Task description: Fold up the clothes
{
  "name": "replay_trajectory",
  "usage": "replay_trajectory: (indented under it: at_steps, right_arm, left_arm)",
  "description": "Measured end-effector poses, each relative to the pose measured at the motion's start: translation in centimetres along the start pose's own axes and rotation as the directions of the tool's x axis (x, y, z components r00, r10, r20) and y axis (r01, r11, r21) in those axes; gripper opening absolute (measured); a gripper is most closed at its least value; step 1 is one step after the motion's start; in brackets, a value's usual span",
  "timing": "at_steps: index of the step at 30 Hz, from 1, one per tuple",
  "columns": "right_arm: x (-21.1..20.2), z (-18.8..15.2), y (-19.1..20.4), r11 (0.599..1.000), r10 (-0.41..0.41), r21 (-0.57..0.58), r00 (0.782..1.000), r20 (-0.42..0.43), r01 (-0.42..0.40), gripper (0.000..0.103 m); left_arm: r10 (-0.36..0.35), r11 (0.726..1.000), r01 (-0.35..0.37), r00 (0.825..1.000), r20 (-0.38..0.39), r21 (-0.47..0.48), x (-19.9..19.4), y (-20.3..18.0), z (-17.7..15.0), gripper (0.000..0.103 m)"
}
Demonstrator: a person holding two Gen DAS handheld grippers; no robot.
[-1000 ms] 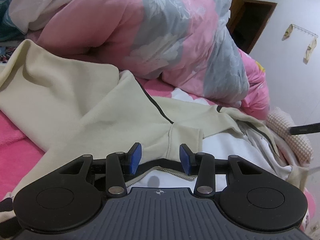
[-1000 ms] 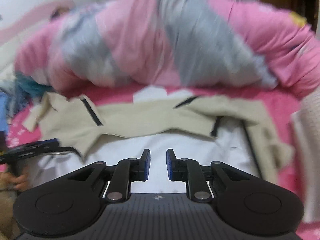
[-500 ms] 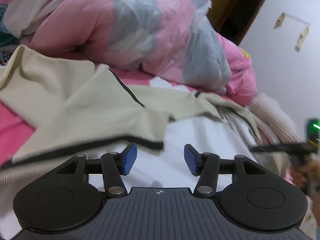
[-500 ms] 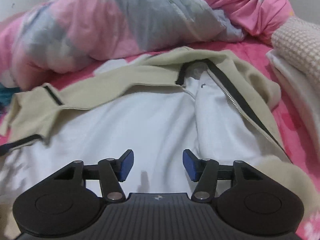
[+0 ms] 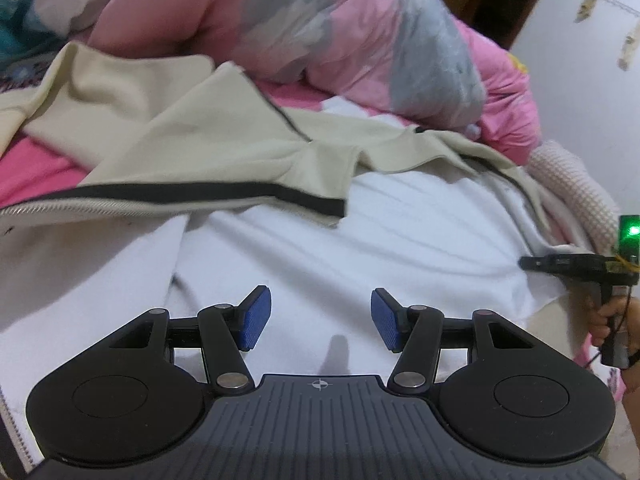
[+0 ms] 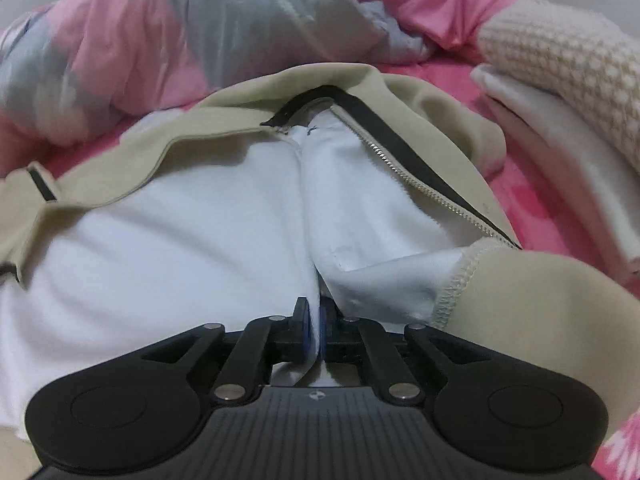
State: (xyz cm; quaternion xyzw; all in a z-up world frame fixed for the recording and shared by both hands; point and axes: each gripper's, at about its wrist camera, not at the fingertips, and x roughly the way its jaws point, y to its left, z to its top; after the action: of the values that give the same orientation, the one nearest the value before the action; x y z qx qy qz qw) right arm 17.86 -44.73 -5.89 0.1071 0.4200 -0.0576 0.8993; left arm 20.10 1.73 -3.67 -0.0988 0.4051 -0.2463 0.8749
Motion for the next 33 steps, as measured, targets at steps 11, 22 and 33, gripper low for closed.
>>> replay_trajectory:
  at_steps: [11, 22, 33]
  right_arm:
    - [-8.7, 0.0, 5.9, 0.959, 0.28, -0.069, 0.955, 0.094, -0.274, 0.022]
    - [-2.7, -0.1, 18.3, 0.889, 0.419, -0.153, 0.902, -0.108, -0.431, 0.021]
    - [5.3, 3.9, 20.7, 0.833, 0.545, 0.197, 0.83, -0.123, -0.518, 0.06]
  left_arm:
    - [0.065, 0.996, -0.067, 0.998, -0.027, -0.065, -3.0, 1.0, -2.7, 0.055]
    - [0.136, 0.988, -0.124, 0.98, 0.145, -0.093, -10.7, 3.3, -3.8, 0.065]
    - [0.206, 0.976, -0.218, 0.945, 0.255, 0.021, -9.7, 5.9, -0.9, 0.069]
